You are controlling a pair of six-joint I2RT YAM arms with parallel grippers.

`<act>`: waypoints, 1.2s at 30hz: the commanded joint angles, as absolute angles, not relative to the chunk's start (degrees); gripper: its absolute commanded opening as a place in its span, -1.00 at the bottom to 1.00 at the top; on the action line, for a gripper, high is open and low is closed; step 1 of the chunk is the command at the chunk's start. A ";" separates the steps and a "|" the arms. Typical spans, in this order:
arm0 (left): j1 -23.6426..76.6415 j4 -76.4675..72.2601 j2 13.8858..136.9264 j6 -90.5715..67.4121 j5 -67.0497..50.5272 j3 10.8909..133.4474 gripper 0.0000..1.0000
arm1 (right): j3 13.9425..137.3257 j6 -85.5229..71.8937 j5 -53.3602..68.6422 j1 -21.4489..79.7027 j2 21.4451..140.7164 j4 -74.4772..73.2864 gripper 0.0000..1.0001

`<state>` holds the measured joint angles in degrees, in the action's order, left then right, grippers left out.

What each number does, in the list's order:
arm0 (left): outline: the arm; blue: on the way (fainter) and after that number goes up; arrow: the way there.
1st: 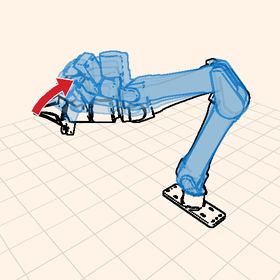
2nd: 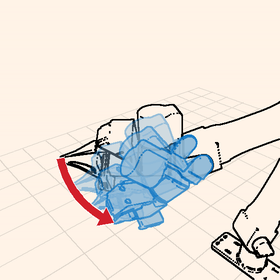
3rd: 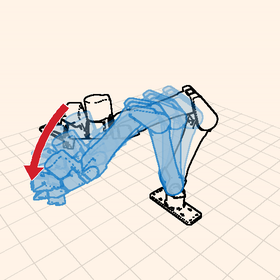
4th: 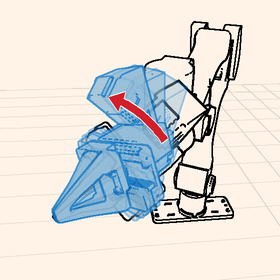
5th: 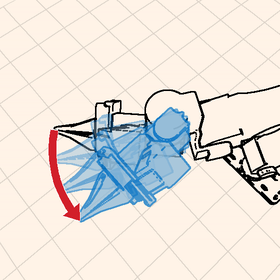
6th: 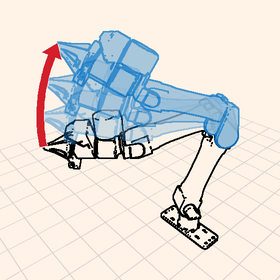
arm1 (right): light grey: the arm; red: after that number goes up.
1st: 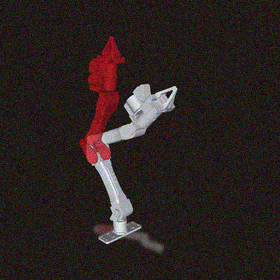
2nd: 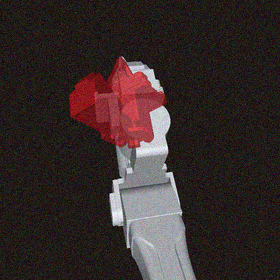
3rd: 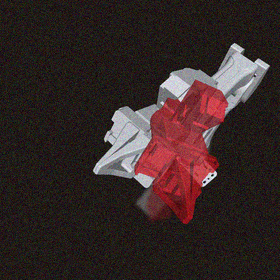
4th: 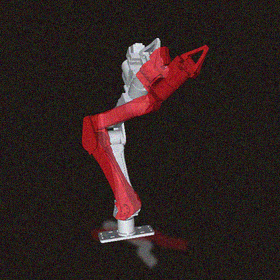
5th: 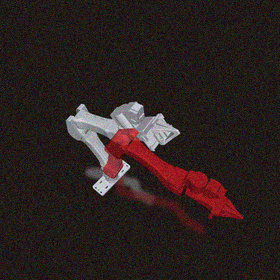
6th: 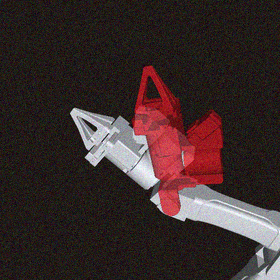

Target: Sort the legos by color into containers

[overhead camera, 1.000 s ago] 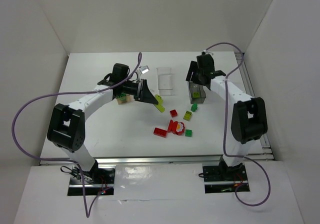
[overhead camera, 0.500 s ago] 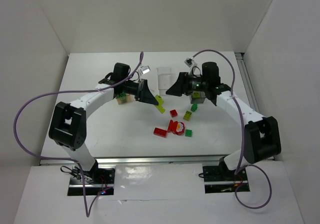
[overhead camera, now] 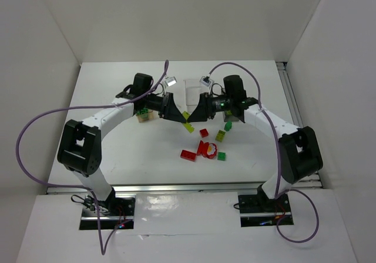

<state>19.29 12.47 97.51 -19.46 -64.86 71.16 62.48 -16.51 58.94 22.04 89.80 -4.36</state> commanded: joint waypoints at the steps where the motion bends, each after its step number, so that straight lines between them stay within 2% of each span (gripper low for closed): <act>1: 19.34 11.69 97.91 -17.49 -67.50 73.30 -1.00 | 65.04 -15.82 61.96 22.59 90.88 -3.96 0.05; 2: 19.34 11.69 97.91 -17.49 -67.50 73.30 -1.00 | 65.04 -15.82 63.01 22.59 90.88 -3.35 -0.03; 4: 19.34 11.69 97.91 -16.96 -67.50 73.30 -1.00 | 65.04 -16.35 62.06 22.59 90.88 -3.34 -0.35; 7: 19.34 11.69 97.38 -16.96 -67.50 72.69 -1.00 | 64.51 -17.65 55.06 21.80 89.39 -4.83 -0.64; 11: 19.34 12.22 96.86 -16.44 -67.50 70.58 -1.00 | 59.87 -24.06 45.57 16.98 83.61 -1.07 -0.75; 17: 18.29 12.74 96.24 -15.91 -66.88 69.35 -1.00 | 57.74 -29.61 27.63 14.33 78.75 0.54 -0.78; 19: 18.28 12.74 96.24 -16.52 -65.58 69.35 -1.00 | 59.83 -30.40 15.33 14.33 78.75 -4.64 -0.78; 21: 18.28 13.27 96.24 -17.92 -64.52 70.57 -1.00 | 62.82 -29.19 2.90 14.33 81.37 -11.55 -0.78; 24: 18.28 13.27 96.85 -20.29 -60.65 72.50 -1.00 | 68.36 -26.64 -5.68 14.33 87.70 -16.41 -0.75; 29: 20.12 16.34 97.47 -22.40 -53.89 76.19 -1.00 | 73.03 -26.02 -13.96 14.33 95.61 -17.58 -0.73; 31: 20.74 19.14 98.17 -23.55 -47.66 79.00 -1.00 | 73.74 -25.40 -16.42 14.33 97.29 -16.27 -0.73; 35: 22.49 22.14 103.96 -24.17 -44.57 86.46 -1.00 | 75.06 -25.40 -17.93 14.33 101.33 -15.38 -0.71; 36: 22.50 24.06 105.19 -24.87 -42.73 88.49 -1.00 | 75.06 -25.40 -17.93 14.33 102.12 -14.68 -0.64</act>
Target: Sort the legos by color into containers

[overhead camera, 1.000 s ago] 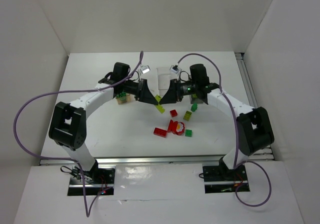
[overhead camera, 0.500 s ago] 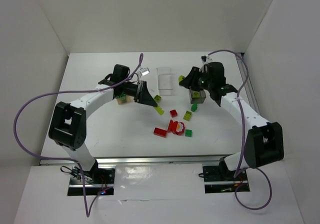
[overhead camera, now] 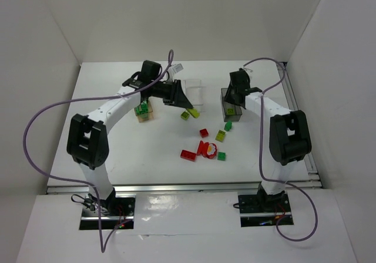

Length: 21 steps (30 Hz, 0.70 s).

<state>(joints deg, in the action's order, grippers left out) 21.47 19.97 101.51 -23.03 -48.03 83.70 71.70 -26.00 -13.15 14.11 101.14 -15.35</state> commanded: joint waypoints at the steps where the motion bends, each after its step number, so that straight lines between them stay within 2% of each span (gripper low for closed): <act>1: 23.37 25.04 107.64 -24.87 -41.58 92.68 -1.00 | 75.06 -25.40 -17.23 14.33 102.13 -14.16 -0.18; 2: 24.42 26.01 108.80 -25.48 -40.35 94.81 -1.00 | 75.06 -25.40 -17.23 14.33 102.13 -14.15 0.20; 3: 24.43 27.41 109.85 -26.01 -37.64 96.75 -1.00 | 75.58 -25.40 -16.44 14.33 102.13 -14.15 0.42; 5: 25.05 28.82 113.09 -27.25 -35.87 102.29 -1.00 | 74.98 -25.40 -16.44 14.33 101.43 -14.15 0.68; 9: 25.66 28.83 116.62 -30.31 -34.11 108.45 -1.00 | 70.78 -26.97 -17.40 14.33 95.03 -14.15 0.64; 12: 26.98 27.60 121.36 -31.55 -32.70 114.76 -1.00 | 62.62 -31.01 -20.20 14.33 85.11 -13.97 0.61; 15: 28.82 25.94 128.48 -34.53 -32.17 123.46 -1.00 | 54.62 -36.37 -24.86 14.33 70.37 -16.34 0.61; 17: 29.44 24.79 134.37 -37.52 -32.78 129.86 -1.00 | 51.87 -38.58 -27.23 14.33 64.63 -18.70 0.61; 21: 30.50 18.83 141.13 -42.53 -32.78 134.73 -1.00 | 48.78 -39.11 -27.86 14.33 53.54 -23.70 0.61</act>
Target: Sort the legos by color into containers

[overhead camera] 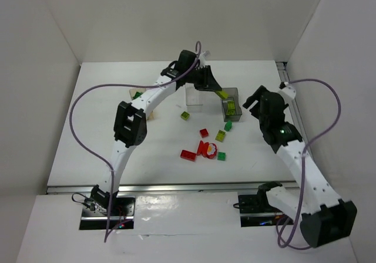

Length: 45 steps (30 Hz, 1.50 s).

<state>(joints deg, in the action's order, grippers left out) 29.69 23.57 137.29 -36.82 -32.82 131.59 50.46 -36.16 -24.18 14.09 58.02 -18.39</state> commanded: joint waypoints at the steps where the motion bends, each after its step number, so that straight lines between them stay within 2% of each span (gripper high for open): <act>1: 31.19 14.46 142.02 -43.67 -33.57 134.74 -1.00 | 48.78 -39.81 -27.86 14.33 50.31 -25.21 0.61; 8: 34.19 8.26 149.06 -48.42 -30.94 139.65 -0.97 | 51.77 -39.73 -29.09 14.85 41.57 -36.03 0.61; 9: 34.19 7.57 149.67 -49.12 -30.42 140.27 -0.80 | 52.72 -39.73 -29.79 14.85 41.05 -37.08 0.61; 10: 34.71 7.04 150.20 -49.13 -30.41 140.27 -0.28 | 53.52 -39.73 -29.79 14.85 41.04 -37.61 0.61; 12: 34.72 7.03 150.21 -49.66 -30.41 140.27 0.21 | 53.53 -39.02 -30.40 14.85 41.83 -38.31 0.61; 13: 34.72 7.73 150.21 -48.88 -30.41 140.27 0.62 | 54.13 -39.02 -30.41 14.85 41.84 -38.32 0.61; 14: 34.72 7.73 149.33 -48.35 -30.41 140.27 0.76 | 54.14 -39.02 -29.80 14.85 42.36 -38.32 0.61; 17: 34.72 9.31 145.12 -45.10 -31.03 138.26 1.00 | 53.00 -38.50 -28.65 14.85 42.98 -36.48 0.63; 22: 34.02 12.82 134.49 -41.23 -31.03 133.95 1.00 | 51.25 -36.22 -21.55 14.85 45.43 -32.09 0.63; 26: 31.91 17.57 122.29 -37.36 -25.95 125.27 0.78 | 50.45 -34.45 -12.94 14.85 53.59 -29.36 0.61; 28: 30.59 18.28 116.40 -36.30 -23.39 116.17 0.62 | 49.67 -35.60 -9.51 15.38 57.20 -29.36 0.61; 30: 28.22 18.81 107.87 -36.30 -19.97 110.24 0.60 | 49.04 -37.86 -8.70 16.96 61.51 -28.30 0.66; 33: 25.67 21.35 98.66 -35.07 -14.97 100.57 0.60 | 47.55 -40.85 -8.70 18.80 65.29 -25.85 0.68; 35: 24.35 23.19 94.76 -35.07 -12.23 95.05 0.68 | 46.32 -42.09 -7.92 19.59 67.14 -23.30 0.68; 37: 23.65 24.34 90.38 -34.54 -9.06 90.73 0.90 | 45.80 -43.32 -7.30 20.91 70.39 -20.76 0.68; 39: 22.86 26.18 88.25 -34.54 -7.30 88.60 1.00 | 45.79 -43.33 -6.68 22.49 73.89 -19.08 0.68; 42: 21.01 26.72 85.61 -34.54 -5.80 85.26 1.00 | 46.40 -43.33 -6.68 24.69 78.46 -16.70 0.68; 45: 19.52 26.72 84.90 -34.54 -7.20 83.41 1.00 | 47.54 -43.86 -9.13 26.97 82.51 -16.17 0.59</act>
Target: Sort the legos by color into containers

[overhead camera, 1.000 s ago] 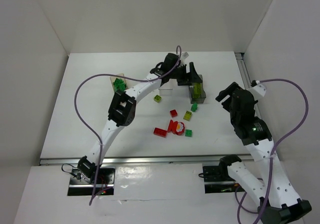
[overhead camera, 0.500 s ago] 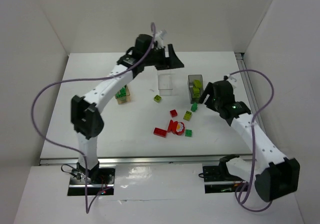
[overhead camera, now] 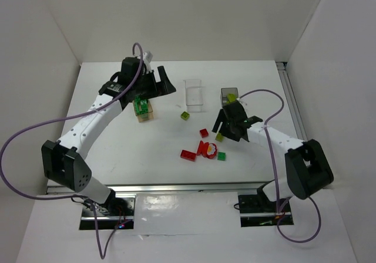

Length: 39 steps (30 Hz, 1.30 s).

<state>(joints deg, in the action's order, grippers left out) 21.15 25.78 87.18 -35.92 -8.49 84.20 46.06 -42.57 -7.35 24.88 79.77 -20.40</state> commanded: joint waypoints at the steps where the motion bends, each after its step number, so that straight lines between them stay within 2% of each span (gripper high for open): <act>1: 19.51 26.72 84.90 -34.54 -7.21 83.41 1.00 | 47.55 -44.38 -10.01 27.50 83.23 -16.17 0.57; 9: 19.51 26.72 85.43 -34.01 -7.73 83.94 0.97 | 48.08 -46.23 -17.91 28.74 86.39 -16.70 0.39; 18: 19.51 26.72 85.96 -34.01 -7.73 82.88 0.95 | 49.31 -44.21 -17.93 29.27 91.76 -13.89 0.16; 19: 19.51 26.72 85.96 -34.01 -8.26 83.40 0.95 | 49.92 -44.21 -17.93 29.27 91.76 -13.89 -0.08; 22: 19.51 26.72 85.96 -34.01 -8.26 83.94 0.95 | 52.02 -44.21 -19.85 30.06 89.22 -15.38 -0.53; 23: 19.51 26.72 86.48 -34.01 -8.26 83.94 0.95 | 52.03 -43.60 -20.73 30.67 86.86 -15.90 -0.57; 26: 19.51 27.33 87.01 -34.01 -7.65 83.94 1.00 | 55.62 -41.14 -23.81 30.67 83.42 -15.91 -0.57; 31: 20.04 31.37 88.85 -34.01 -3.35 84.64 1.00 | 61.52 -36.66 -28.65 26.64 84.46 -16.71 -0.57; 39: 21.09 32.70 89.38 -34.54 -1.93 84.64 1.00 | 72.32 -32.97 -29.96 19.52 95.60 -11.34 -0.57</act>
<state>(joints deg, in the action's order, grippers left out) 20.80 32.25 89.19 -34.70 -3.07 82.78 68.14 -35.44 -26.76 21.06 91.29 -15.07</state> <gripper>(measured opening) 0.999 0.432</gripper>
